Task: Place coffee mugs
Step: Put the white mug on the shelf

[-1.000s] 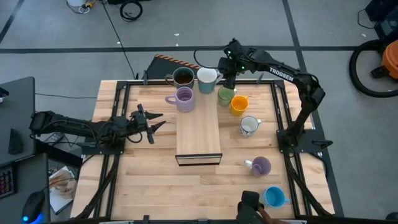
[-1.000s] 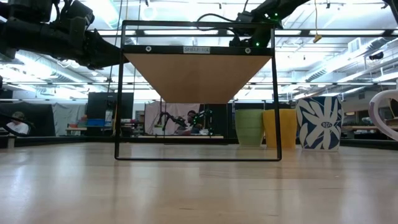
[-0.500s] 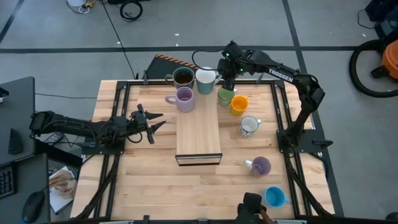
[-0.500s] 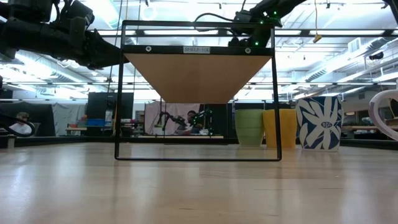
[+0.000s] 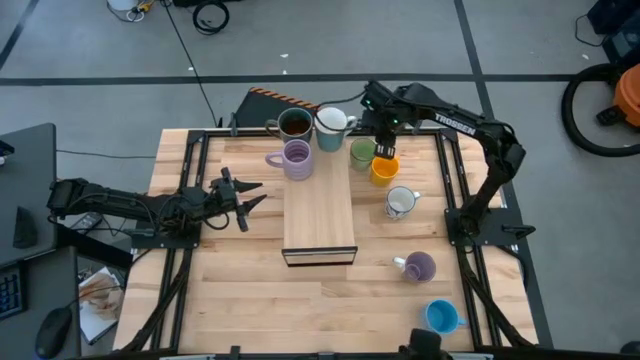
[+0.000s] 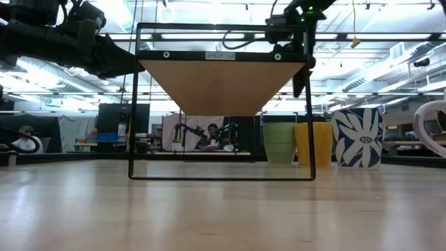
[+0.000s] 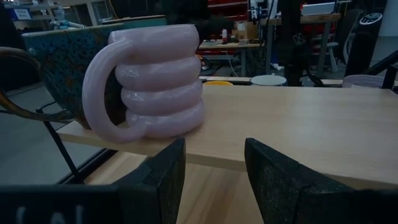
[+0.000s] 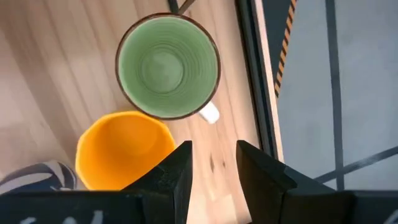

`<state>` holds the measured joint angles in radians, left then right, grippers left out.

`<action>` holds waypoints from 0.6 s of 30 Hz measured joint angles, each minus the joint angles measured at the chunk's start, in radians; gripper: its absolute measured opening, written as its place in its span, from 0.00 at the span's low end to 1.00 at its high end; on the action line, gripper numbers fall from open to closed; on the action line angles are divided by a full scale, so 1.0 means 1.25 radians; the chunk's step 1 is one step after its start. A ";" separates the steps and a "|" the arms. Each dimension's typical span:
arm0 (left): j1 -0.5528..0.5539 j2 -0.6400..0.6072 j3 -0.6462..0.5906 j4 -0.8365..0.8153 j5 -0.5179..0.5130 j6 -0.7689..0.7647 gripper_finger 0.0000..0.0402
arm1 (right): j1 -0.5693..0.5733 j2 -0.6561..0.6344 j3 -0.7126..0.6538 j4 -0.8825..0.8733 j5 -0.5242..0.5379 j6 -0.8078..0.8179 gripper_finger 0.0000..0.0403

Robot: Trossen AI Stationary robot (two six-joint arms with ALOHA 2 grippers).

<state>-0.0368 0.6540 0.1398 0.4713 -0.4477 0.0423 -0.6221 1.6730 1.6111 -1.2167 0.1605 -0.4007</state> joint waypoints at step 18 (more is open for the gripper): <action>0.000 0.000 0.000 -0.031 0.000 -0.046 0.43 | 0.177 -0.280 -0.344 0.065 0.003 0.178 0.32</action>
<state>-0.0372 0.6540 0.1398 0.4329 -0.4477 -0.0158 -0.4006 1.3224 1.1809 -1.1357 0.1637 -0.1777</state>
